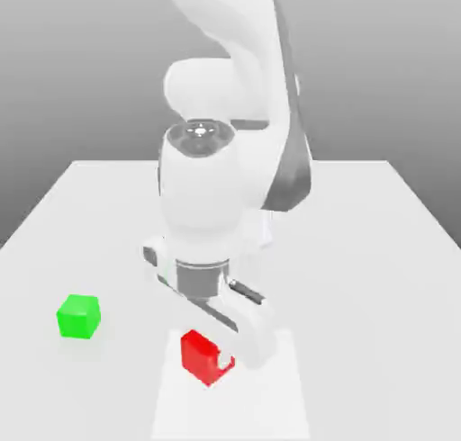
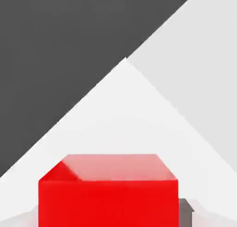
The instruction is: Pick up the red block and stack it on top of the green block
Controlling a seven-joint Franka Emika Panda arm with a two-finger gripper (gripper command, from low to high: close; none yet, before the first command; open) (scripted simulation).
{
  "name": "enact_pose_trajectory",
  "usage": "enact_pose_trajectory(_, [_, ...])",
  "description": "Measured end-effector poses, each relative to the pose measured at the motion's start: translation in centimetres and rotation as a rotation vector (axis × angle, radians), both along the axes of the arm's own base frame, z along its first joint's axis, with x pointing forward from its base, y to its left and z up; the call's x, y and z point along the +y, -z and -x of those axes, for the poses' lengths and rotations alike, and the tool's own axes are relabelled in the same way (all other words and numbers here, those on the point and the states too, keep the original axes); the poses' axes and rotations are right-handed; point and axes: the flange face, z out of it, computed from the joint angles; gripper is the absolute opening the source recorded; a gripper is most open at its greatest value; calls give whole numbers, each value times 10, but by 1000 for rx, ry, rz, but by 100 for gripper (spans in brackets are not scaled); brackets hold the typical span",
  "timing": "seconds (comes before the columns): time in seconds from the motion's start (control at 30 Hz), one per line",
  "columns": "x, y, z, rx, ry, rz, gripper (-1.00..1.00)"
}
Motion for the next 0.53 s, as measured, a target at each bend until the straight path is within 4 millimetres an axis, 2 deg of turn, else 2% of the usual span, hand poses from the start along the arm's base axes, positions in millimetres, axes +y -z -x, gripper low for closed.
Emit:
enact_pose_trajectory(0.1, [-78, -12, 54, 0, 259, 2, -100])
enact_pose_trajectory(0.2, [-120, -22, 107, -10, 459, -9, -100])
enact_pose_trajectory(0.27, [-129, -12, 119, -13, 505, -13, -100])
enact_pose_trajectory(0.4, [-131, 26, 122, -15, 519, -15, -100])
enact_pose_trajectory(0.43, [-130, 35, 123, -15, 519, -15, 100])
enact_pose_trajectory(0.53, [-130, 35, 123, -15, 519, -15, 100])
